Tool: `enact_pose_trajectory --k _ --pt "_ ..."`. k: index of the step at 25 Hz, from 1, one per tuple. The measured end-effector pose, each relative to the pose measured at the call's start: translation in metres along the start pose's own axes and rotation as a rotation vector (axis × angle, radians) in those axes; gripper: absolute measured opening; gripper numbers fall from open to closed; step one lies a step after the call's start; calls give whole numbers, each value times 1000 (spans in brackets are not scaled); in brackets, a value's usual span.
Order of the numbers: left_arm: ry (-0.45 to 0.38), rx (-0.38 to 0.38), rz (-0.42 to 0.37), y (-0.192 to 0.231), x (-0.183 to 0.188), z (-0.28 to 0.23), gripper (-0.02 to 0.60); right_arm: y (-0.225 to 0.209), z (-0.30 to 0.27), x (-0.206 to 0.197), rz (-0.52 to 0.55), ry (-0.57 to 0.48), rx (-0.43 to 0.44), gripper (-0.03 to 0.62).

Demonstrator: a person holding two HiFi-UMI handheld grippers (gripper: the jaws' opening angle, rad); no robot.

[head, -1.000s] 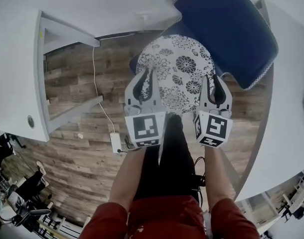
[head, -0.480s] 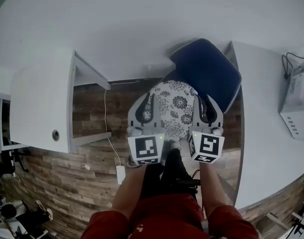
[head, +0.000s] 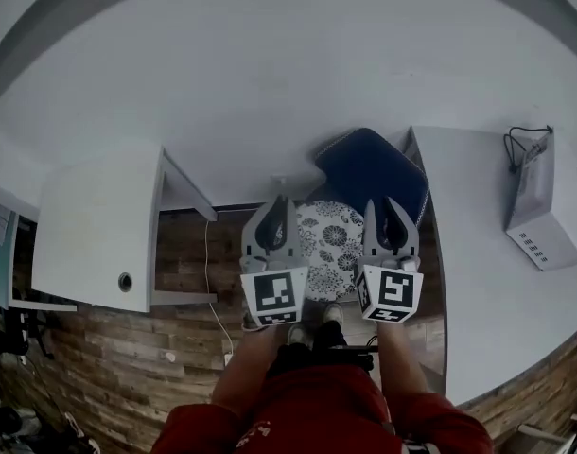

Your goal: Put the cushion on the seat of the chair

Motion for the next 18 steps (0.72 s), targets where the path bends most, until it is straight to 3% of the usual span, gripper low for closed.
enact_pose_trajectory --k 7,18 --pt "-29 -28 -21 -5 33 6 31 1 14 42 2 -65 16 38" --pt "-66 -47 5 -12 55 -4 29 -7 14 68 21 -83 23 32"
Point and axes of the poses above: the fingertips, and each gripper's own axes: z backward along the fingers, y to its left, x out of its top, the point moved 1 cm from there along z, backward along the fingers, and after that the axes turned 5 degrees about -z, right-handed, at the moved point
